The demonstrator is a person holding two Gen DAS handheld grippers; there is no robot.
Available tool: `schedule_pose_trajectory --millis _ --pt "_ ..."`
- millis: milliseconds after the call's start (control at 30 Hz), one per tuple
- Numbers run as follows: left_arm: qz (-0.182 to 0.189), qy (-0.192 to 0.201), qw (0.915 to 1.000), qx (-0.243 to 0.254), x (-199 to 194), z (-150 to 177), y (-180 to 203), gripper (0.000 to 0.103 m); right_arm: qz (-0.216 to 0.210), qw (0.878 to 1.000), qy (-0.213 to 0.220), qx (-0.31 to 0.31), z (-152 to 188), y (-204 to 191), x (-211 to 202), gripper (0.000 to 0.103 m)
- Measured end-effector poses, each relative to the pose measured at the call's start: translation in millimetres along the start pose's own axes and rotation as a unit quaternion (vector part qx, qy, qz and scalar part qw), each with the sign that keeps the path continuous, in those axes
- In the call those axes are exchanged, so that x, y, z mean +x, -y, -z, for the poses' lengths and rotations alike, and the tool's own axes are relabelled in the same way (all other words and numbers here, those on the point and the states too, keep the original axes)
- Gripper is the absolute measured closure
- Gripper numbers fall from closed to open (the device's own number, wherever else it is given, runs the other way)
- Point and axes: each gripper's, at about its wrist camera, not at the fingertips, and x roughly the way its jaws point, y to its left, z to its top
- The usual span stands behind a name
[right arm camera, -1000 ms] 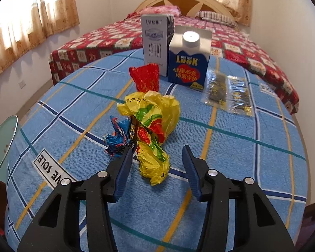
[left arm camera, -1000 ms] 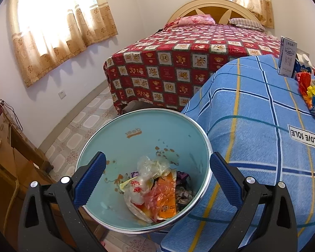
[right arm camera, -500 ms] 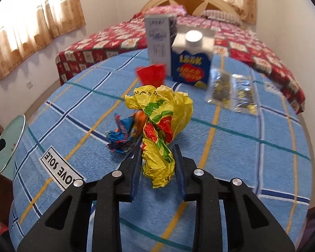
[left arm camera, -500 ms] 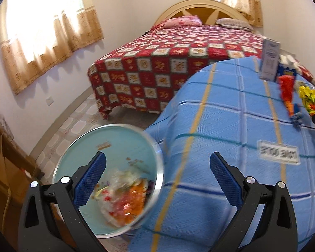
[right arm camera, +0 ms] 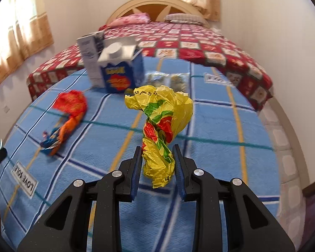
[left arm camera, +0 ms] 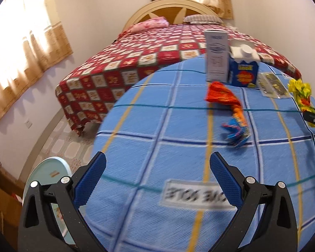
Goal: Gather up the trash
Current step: 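Grasp the yellow printed wrapper with the right gripper while the left grasps the red-blue wrapper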
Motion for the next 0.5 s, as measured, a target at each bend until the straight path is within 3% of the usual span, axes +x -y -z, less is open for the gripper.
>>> schedule_pose_trajectory --millis 500 --pt "0.036 -0.036 0.9987 0.005 44.9 -31.3 63.3 0.007 -0.006 1.000 0.005 0.007 0.8 13.1 2.0 0.073"
